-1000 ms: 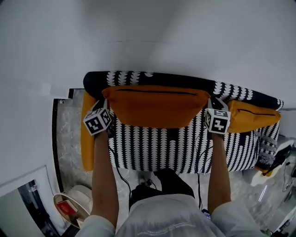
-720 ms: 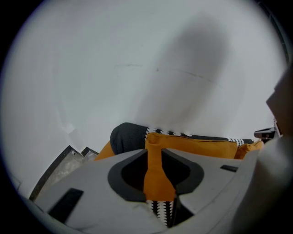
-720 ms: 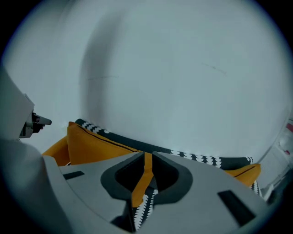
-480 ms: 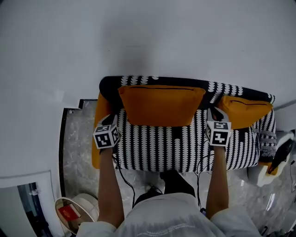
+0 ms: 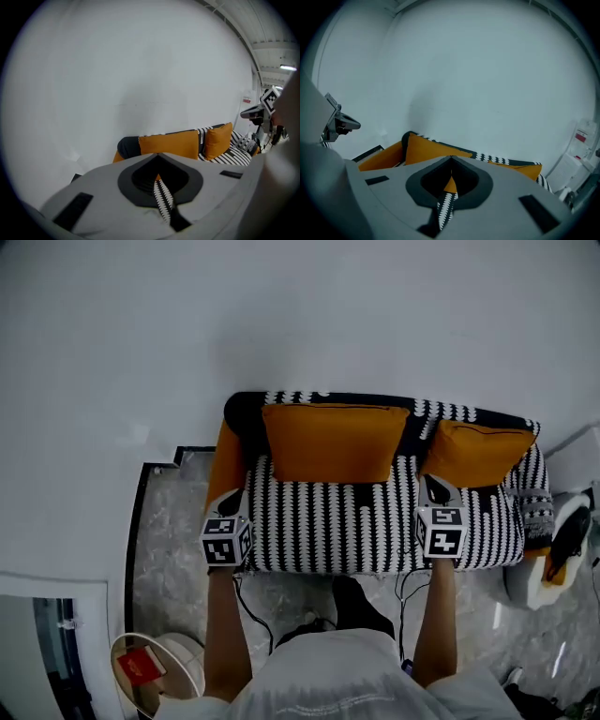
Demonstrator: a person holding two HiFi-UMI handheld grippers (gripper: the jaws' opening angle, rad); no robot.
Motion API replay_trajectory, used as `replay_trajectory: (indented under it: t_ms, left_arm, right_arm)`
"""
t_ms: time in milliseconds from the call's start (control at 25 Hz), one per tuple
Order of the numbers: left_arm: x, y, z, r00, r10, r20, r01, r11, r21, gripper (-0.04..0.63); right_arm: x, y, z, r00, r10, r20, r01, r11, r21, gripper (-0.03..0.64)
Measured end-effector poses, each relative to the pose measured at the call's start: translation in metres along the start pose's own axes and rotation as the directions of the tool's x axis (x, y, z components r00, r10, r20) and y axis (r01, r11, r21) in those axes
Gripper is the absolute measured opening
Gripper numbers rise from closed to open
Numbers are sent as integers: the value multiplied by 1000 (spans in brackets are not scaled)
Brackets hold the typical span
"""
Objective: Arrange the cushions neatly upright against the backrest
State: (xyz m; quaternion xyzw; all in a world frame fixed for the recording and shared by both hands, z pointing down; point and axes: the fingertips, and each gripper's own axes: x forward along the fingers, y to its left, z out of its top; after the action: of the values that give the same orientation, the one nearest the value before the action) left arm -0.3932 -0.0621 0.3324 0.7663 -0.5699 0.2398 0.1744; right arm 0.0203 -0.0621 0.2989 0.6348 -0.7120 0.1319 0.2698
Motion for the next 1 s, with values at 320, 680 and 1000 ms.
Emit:
replay_trajectory:
  t_ms: [320, 680, 1000]
  left_arm:
    - [-102, -31, -6, 994, -53, 96, 49, 998, 47, 5]
    - [-187, -70, 6, 969, -96, 227, 66, 988, 136, 5]
    - [-253, -109, 23, 932, -154, 327, 83, 972, 222, 5]
  right_arm:
    - [-110, 37, 3, 994, -5, 106, 7, 1000, -16, 5]
    - [-201, 66, 8, 977, 34, 208, -22, 998, -58, 5]
    - [-269, 94, 13, 951, 90, 297, -63, 993, -101, 5]
